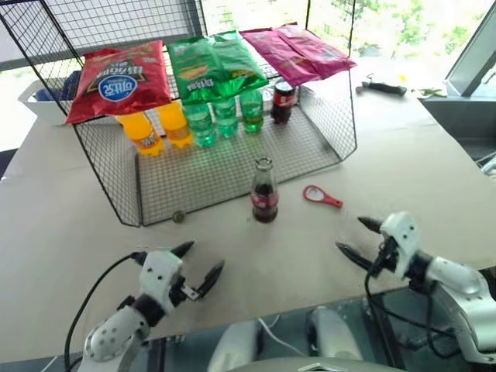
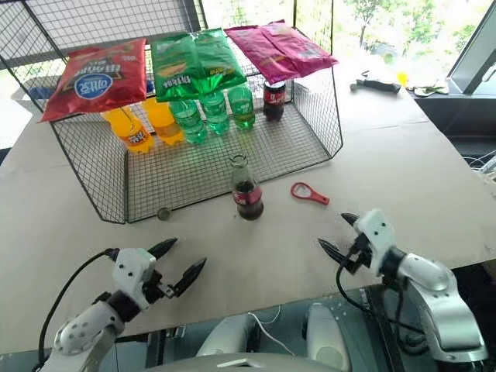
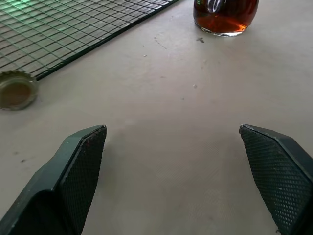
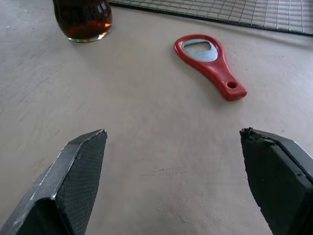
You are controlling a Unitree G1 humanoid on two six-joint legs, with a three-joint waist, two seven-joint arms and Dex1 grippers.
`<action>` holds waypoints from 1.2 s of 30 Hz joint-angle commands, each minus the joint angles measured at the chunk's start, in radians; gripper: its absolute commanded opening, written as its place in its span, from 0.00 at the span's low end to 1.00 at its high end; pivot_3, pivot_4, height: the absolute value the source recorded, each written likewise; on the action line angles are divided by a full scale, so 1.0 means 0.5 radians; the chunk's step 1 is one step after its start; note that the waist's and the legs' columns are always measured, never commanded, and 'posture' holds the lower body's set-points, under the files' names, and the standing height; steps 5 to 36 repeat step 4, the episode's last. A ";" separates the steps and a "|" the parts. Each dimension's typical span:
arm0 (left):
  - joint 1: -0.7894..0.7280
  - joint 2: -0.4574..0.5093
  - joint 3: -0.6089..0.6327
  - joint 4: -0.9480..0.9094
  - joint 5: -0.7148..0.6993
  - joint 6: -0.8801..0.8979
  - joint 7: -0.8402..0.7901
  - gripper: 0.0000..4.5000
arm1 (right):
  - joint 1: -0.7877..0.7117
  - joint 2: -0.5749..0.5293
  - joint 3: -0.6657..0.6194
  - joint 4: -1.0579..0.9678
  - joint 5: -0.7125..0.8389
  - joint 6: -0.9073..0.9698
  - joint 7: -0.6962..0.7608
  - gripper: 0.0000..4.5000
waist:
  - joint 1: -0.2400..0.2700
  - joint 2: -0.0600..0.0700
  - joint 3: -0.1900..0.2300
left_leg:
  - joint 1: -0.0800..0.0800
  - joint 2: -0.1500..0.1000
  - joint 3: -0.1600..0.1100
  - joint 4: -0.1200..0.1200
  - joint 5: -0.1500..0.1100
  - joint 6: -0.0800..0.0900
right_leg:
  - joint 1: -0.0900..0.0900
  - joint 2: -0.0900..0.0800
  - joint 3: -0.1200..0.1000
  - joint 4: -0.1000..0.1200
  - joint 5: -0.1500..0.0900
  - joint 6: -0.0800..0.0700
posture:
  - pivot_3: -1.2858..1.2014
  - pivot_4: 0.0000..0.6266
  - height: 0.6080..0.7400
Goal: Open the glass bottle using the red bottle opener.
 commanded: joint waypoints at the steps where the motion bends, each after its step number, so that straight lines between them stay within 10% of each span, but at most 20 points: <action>1: 0.068 -0.012 0.056 -0.096 -0.007 -0.051 0.017 1.00 | 0.072 -0.025 -0.058 0.041 0.059 -0.171 0.092 0.98 | 0.001 -0.001 0.000 | 0.001 0.000 0.000 0.001 0.000 0.000 | 0.001 0.000 0.000 0.001 0.000 0.000 | 0.52 0.24 1.00; 36: 0.116 -0.005 0.063 -0.109 -0.028 -0.062 -0.007 1.00 | 0.107 -0.025 -0.045 0.096 0.099 -0.230 0.145 0.98 | 0.002 -0.002 0.001 | 0.001 0.000 0.000 0.003 0.000 0.000 | 0.002 0.001 0.000 0.003 0.000 0.000 | 0.52 0.24 1.00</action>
